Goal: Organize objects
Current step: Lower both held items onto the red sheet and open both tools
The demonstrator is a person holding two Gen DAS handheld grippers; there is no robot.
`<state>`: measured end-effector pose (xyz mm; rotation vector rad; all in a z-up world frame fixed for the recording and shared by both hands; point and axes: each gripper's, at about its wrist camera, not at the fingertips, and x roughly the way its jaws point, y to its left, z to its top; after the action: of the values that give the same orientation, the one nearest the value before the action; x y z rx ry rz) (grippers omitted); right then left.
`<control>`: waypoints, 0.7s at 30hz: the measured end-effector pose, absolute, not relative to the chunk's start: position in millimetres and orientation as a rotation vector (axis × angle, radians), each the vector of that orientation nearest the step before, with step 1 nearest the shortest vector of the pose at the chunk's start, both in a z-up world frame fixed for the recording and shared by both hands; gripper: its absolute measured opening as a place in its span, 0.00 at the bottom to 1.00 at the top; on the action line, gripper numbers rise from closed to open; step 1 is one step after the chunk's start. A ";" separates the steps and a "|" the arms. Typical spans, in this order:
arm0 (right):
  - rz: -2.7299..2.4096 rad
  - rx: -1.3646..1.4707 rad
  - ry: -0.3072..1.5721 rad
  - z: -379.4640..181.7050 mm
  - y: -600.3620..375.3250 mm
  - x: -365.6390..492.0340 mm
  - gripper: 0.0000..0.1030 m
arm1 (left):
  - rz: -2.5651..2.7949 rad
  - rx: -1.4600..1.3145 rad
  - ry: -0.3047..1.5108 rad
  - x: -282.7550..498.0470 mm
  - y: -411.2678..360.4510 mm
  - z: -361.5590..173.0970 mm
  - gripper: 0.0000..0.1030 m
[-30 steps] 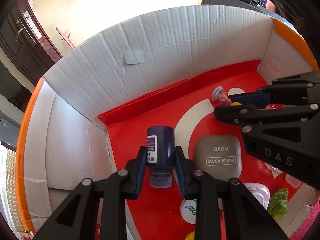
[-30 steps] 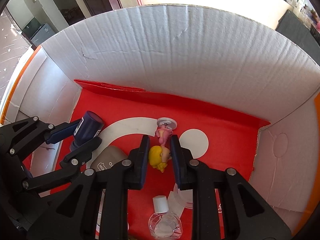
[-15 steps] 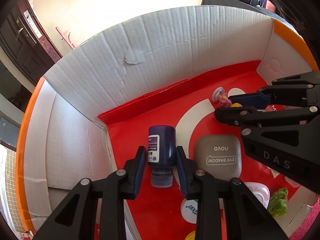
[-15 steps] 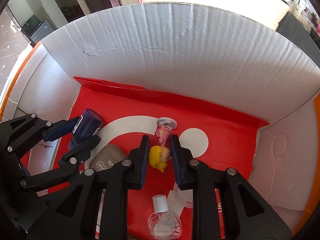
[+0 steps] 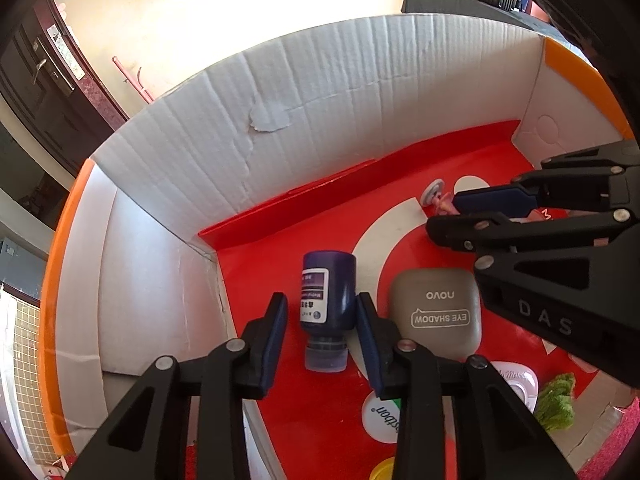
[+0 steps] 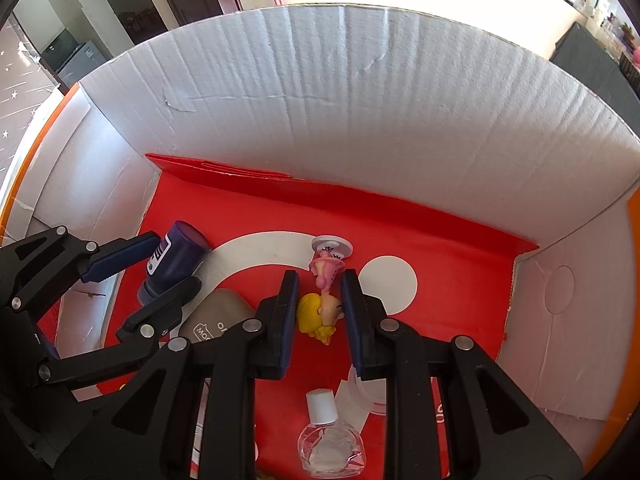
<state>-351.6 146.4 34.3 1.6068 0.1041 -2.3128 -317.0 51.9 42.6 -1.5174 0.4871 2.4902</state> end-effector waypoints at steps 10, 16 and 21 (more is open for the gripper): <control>-2.311 1.601 0.098 34.4 147.6 -353.6 0.26 | 2.496 -1.509 0.494 -317.6 54.8 45.9 0.36; -2.307 1.604 0.098 35.1 149.5 -353.2 0.26 | 2.500 -1.504 0.492 -316.5 65.5 48.2 0.36; -2.308 1.604 0.101 35.4 150.3 -352.9 0.26 | 2.503 -1.500 0.492 -318.6 69.9 51.0 0.36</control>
<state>-352.9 150.3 35.4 1.6045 0.1011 -2.3083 -318.6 69.9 51.0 -1.5002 0.4924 2.5025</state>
